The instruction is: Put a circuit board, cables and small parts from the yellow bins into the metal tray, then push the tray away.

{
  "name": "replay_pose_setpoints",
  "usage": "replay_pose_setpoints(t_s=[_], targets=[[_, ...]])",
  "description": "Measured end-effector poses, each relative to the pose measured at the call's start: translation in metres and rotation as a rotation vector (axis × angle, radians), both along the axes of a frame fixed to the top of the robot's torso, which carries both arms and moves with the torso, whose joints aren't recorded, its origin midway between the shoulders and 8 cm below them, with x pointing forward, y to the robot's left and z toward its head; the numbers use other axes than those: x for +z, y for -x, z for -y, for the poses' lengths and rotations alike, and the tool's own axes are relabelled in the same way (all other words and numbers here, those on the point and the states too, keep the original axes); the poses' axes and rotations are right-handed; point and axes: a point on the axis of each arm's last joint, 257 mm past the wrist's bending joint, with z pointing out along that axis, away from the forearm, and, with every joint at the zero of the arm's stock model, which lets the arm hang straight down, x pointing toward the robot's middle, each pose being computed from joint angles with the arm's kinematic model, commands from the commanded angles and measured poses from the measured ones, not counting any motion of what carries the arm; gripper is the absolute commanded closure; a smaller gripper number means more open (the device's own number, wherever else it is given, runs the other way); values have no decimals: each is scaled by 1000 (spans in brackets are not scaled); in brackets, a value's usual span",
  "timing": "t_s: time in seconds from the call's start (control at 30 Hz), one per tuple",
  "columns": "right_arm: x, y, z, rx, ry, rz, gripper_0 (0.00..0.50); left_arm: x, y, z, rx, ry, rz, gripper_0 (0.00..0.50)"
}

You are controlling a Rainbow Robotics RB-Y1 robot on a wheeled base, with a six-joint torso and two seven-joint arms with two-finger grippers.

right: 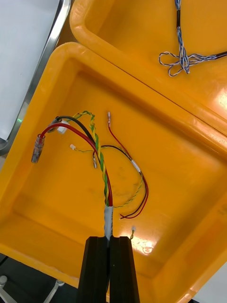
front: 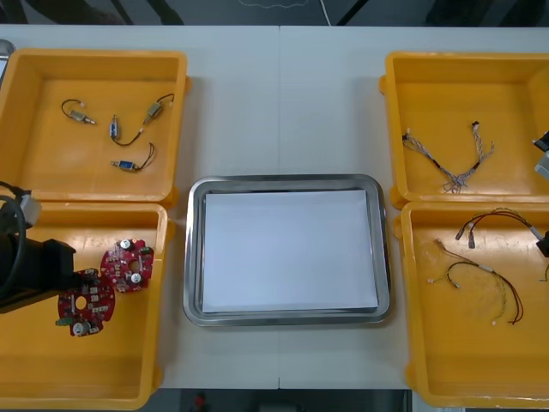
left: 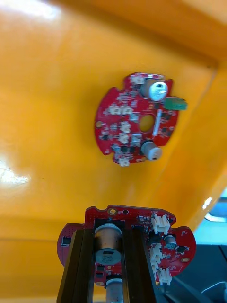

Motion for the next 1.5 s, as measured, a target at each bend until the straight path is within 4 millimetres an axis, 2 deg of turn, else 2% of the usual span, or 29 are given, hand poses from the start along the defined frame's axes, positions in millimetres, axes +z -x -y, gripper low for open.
replay_pose_setpoints(t_s=[0.2,0.47,0.7,1.03,1.27,1.5], targets=[[0,0,0,0,0,0,500,23,-14,28,-112,-39,28,500],[0,0,0,1,-1,0,500,29,-26,94,-343,-97,51,500],[0,0,0,2,-1,0,500,17,-37,128,-464,-192,53,500],[0,0,-1,2,-1,0,500,5,-71,184,-496,-213,73,500],[0,0,-1,2,-1,0,500,-14,-90,204,-467,-228,90,499],[0,0,-1,2,-1,0,500,-41,-98,210,-466,-249,93,499]])
